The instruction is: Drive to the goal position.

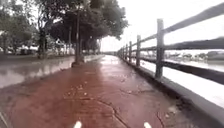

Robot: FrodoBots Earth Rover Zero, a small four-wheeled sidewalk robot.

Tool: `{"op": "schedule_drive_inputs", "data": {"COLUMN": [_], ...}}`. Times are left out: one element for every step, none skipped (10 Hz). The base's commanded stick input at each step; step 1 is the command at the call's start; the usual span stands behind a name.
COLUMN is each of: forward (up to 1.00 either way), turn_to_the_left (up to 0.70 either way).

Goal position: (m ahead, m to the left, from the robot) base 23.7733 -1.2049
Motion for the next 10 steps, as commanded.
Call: {"op": "schedule_drive_inputs", "data": {"forward": [0.5,0.5,0.5,0.5,0.5,0.5,0.5,0.5,0.5,0.5], "turn_to_the_left": [0.0,0.0,0.0,0.01,0.04,0.05,0.5,0.5,0.5,0.46]}}
